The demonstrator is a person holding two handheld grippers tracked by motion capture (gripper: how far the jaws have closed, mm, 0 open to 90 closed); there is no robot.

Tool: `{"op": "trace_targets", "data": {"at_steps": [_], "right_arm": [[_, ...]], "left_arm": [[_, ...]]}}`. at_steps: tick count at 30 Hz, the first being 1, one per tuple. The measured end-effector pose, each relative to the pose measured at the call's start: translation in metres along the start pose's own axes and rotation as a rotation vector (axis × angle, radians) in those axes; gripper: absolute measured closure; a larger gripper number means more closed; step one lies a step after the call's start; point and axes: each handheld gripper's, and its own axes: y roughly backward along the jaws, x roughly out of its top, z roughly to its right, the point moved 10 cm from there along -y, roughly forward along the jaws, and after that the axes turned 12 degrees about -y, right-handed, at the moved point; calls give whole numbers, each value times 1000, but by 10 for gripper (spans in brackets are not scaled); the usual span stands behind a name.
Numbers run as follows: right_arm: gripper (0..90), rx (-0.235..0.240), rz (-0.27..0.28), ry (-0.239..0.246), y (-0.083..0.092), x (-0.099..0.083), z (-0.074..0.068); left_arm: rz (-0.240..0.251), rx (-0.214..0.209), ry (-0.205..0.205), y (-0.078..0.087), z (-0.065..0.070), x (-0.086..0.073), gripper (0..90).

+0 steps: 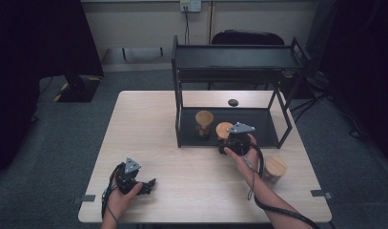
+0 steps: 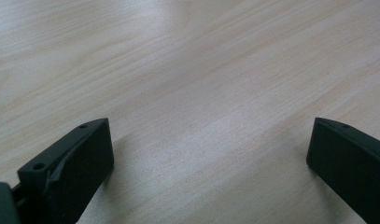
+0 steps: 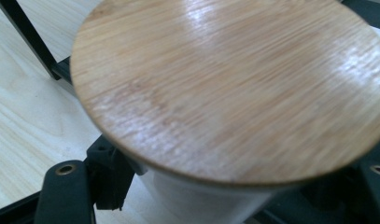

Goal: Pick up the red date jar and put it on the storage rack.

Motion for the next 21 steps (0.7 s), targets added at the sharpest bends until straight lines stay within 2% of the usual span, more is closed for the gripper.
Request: {"op": "trace_targets", "data": {"at_steps": [21], "right_arm": [[253,-29,0,-40,-16,8,11]], "left_arm": [[0,0,0,0,0,0,2]]}}
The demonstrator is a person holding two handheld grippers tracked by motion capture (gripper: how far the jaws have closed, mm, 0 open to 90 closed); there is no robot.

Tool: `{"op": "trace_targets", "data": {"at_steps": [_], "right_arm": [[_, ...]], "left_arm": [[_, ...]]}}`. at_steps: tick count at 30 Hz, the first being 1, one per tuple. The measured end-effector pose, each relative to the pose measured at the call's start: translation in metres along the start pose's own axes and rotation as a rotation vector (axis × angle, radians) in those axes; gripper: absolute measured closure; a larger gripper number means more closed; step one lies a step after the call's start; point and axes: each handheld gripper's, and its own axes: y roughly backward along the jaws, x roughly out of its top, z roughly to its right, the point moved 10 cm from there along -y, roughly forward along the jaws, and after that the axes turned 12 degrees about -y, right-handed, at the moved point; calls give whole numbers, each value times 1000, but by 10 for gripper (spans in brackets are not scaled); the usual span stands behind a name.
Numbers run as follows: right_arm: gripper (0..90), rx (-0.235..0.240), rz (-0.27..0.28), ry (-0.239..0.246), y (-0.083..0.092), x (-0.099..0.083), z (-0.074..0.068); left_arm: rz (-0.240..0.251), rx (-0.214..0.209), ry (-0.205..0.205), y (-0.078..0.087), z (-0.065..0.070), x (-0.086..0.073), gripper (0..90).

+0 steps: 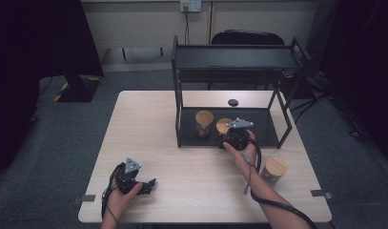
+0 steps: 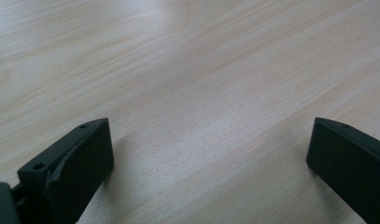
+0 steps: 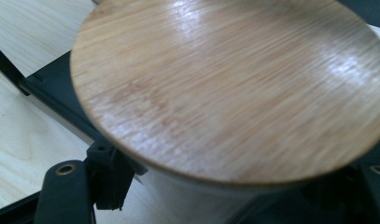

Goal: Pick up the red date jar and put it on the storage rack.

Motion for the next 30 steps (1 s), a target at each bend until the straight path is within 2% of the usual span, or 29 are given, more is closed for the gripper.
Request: {"op": "trace_targets", "data": {"at_steps": [20,30], "right_arm": [[253,-47,13,-37,-13,7,15],[253,-54,13,-39,-18,10,14]], "left_arm": [[0,0,0,0,0,0,2],[0,0,0,0,0,0,2]]}}
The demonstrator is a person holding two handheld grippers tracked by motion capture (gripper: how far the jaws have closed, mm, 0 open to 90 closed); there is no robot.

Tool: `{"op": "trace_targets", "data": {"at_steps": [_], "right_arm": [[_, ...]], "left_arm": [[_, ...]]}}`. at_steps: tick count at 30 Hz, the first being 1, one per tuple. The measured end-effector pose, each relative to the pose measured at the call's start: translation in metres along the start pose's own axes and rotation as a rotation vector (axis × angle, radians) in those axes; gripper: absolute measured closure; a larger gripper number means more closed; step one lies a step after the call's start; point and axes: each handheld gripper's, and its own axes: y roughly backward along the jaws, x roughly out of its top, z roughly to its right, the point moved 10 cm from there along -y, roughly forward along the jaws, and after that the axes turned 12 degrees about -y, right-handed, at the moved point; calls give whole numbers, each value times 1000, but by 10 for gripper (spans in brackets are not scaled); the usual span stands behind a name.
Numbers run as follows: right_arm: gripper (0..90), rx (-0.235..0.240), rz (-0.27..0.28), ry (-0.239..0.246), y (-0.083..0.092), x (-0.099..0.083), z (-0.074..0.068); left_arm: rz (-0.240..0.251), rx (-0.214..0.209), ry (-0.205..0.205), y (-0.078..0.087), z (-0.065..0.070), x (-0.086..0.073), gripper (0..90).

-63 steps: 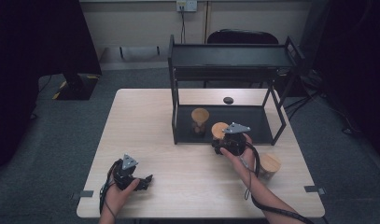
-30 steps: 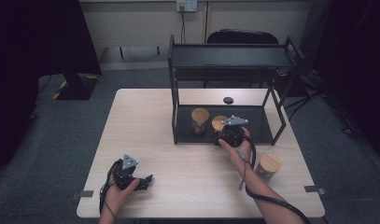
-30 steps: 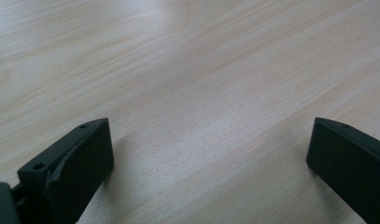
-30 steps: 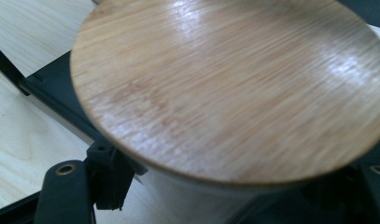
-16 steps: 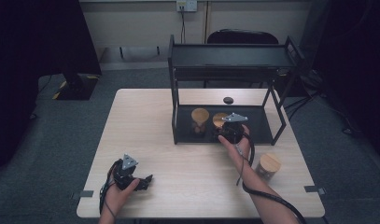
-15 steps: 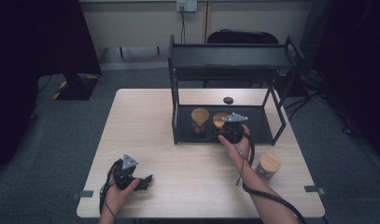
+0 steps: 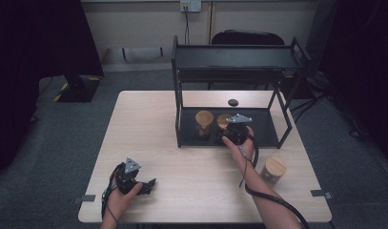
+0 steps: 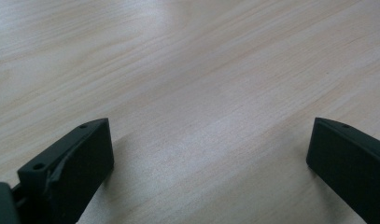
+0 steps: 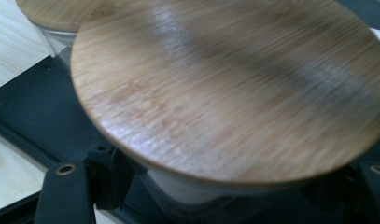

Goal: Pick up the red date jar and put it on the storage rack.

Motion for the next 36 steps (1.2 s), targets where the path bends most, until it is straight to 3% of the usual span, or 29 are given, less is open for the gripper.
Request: {"op": "trace_targets", "data": {"at_steps": [19,36], "right_arm": [[253,-20,-19,8,-11,-2,6],[253,-11,-27,-42,-19,-5,7]], "left_arm": [[0,0,0,0,0,0,2],[0,0,0,0,0,0,2]]}}
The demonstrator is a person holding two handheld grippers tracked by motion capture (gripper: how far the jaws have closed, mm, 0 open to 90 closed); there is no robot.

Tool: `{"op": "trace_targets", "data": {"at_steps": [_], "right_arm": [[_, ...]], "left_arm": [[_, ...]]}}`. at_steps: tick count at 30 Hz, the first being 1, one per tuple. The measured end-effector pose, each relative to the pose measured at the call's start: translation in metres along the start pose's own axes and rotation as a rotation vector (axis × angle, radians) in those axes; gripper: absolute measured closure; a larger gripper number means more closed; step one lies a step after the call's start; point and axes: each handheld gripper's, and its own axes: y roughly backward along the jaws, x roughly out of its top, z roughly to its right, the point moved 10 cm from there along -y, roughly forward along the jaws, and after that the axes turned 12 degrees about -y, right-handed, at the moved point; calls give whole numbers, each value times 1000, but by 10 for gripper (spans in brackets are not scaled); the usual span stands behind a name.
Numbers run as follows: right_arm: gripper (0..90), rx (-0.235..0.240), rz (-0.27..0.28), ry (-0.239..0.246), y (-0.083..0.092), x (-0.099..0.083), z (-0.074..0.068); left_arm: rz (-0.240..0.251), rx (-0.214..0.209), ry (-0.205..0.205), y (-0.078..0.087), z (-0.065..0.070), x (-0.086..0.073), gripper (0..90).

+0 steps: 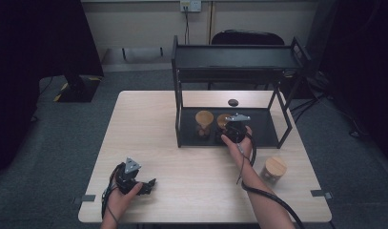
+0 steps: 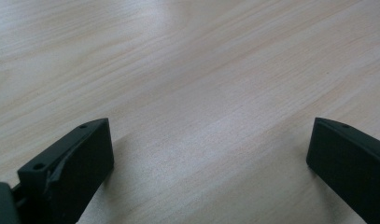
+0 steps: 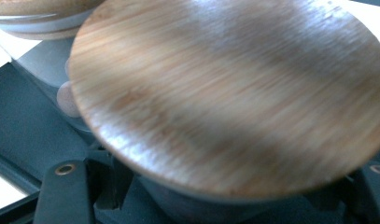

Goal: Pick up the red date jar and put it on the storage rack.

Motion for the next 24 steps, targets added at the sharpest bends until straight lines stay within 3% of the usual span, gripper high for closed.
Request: {"op": "trace_targets", "data": {"at_steps": [24], "right_arm": [[253,-4,8,-1,-9,7,0]], "left_arm": [[0,0,0,0,0,0,1]]}}
